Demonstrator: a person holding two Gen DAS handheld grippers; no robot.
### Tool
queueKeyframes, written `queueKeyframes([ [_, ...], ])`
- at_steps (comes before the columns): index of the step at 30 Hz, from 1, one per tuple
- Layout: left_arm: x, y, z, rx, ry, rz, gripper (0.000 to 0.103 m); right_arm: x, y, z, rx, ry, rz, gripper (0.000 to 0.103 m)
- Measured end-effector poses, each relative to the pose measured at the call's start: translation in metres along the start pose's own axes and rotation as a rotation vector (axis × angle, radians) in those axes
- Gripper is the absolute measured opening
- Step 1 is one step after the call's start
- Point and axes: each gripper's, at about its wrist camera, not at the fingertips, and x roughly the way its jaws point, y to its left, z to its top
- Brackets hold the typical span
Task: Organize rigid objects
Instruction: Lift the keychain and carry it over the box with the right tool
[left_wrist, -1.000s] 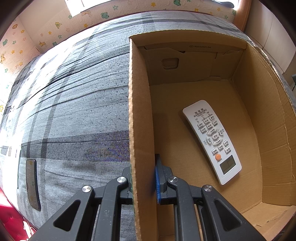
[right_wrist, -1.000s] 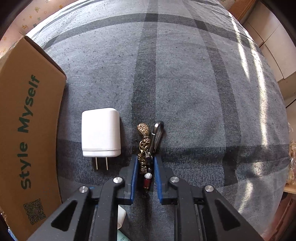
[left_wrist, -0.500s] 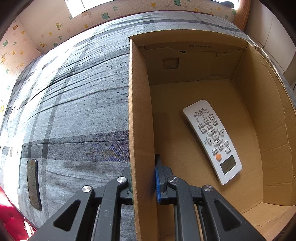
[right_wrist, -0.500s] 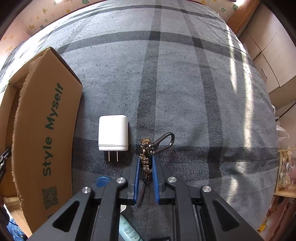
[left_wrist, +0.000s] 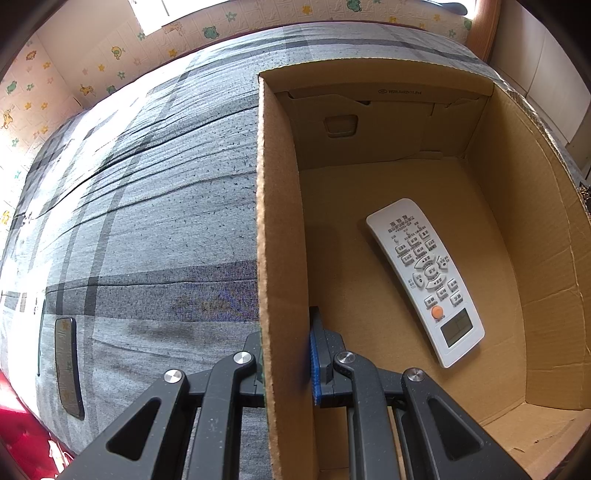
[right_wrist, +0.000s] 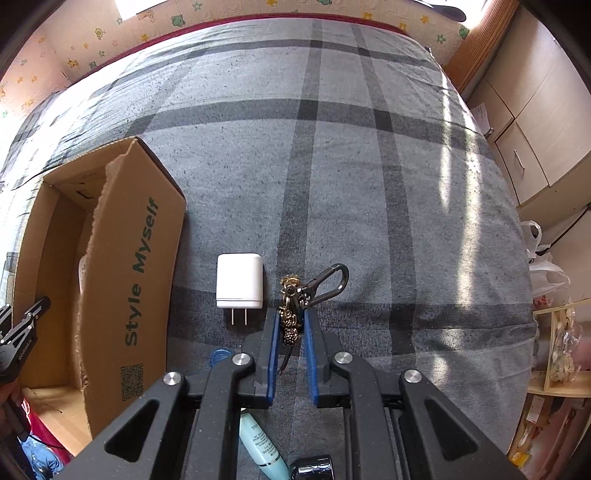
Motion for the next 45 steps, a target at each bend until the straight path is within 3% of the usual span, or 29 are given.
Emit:
queueKeyframes([
  [18,0.001,-0.002,-0.001,-0.002,-0.002,0.002,0.014,-0.060,0.036,0.017,-0.081,-0.098,0.014,0.012],
  [34,0.000,-0.002,-0.001,-0.002,-0.002,0.001,0.014,-0.097,0.103,0.029,-0.195,-0.164,0.081,0.012],
  [45,0.000,-0.001,-0.001,-0.003,-0.002,0.000,0.014,-0.094,0.156,0.030,-0.263,-0.165,0.138,0.012],
])
